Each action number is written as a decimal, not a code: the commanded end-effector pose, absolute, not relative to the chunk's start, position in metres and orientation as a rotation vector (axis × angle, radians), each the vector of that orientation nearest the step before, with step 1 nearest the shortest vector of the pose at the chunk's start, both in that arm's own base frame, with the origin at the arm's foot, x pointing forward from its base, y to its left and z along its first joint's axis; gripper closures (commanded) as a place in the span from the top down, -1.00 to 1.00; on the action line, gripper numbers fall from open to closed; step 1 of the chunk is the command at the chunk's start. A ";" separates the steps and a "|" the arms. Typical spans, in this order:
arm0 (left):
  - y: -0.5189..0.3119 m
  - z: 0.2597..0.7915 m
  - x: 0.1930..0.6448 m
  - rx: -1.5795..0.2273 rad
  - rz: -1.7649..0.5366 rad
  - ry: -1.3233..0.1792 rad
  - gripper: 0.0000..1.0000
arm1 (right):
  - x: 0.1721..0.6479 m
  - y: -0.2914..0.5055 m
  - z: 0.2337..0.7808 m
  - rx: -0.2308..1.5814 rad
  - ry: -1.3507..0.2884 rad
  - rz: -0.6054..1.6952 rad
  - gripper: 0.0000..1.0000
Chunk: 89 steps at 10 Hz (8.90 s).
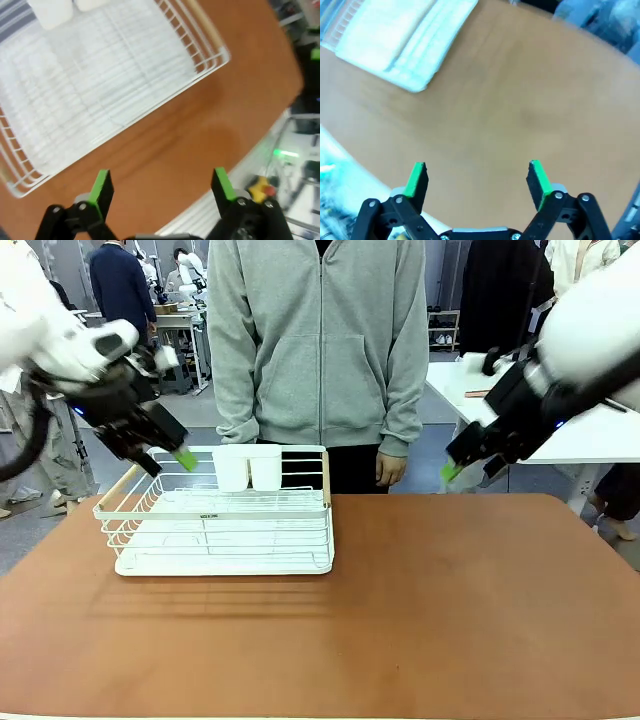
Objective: Clean the table.
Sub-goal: Pick up the Lint Roller when the human hands it over.
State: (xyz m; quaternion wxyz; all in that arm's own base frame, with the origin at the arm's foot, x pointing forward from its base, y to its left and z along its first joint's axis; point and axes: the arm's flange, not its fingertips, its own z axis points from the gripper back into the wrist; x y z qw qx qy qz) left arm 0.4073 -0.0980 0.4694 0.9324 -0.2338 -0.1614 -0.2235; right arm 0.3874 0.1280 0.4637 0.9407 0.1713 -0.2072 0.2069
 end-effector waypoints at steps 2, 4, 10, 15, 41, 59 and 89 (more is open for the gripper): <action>-0.026 0.483 0.408 -0.790 -0.367 -0.309 1.00 | 0.384 0.066 0.499 0.618 -0.310 0.181 1.00; 0.025 0.483 0.398 -0.956 -0.326 -0.371 1.00 | 0.382 0.028 0.503 0.808 -0.245 0.070 1.00; 0.164 0.479 0.351 -1.109 -0.048 -0.549 1.00 | 0.368 -0.138 0.478 1.216 -0.201 -0.140 1.00; 0.238 0.459 0.327 -1.152 0.068 -0.589 1.00 | 0.352 -0.235 0.457 1.300 -0.237 -0.289 1.00; 0.233 0.454 0.323 -1.130 0.096 -0.559 1.00 | 0.348 -0.237 0.452 1.278 -0.220 -0.326 1.00; 0.233 0.454 0.323 -1.130 0.096 -0.559 1.00 | 0.348 -0.237 0.452 1.278 -0.220 -0.326 1.00; 0.147 0.580 0.367 -0.822 0.755 -0.467 1.00 | 0.348 -0.237 0.452 1.278 -0.220 -0.326 1.00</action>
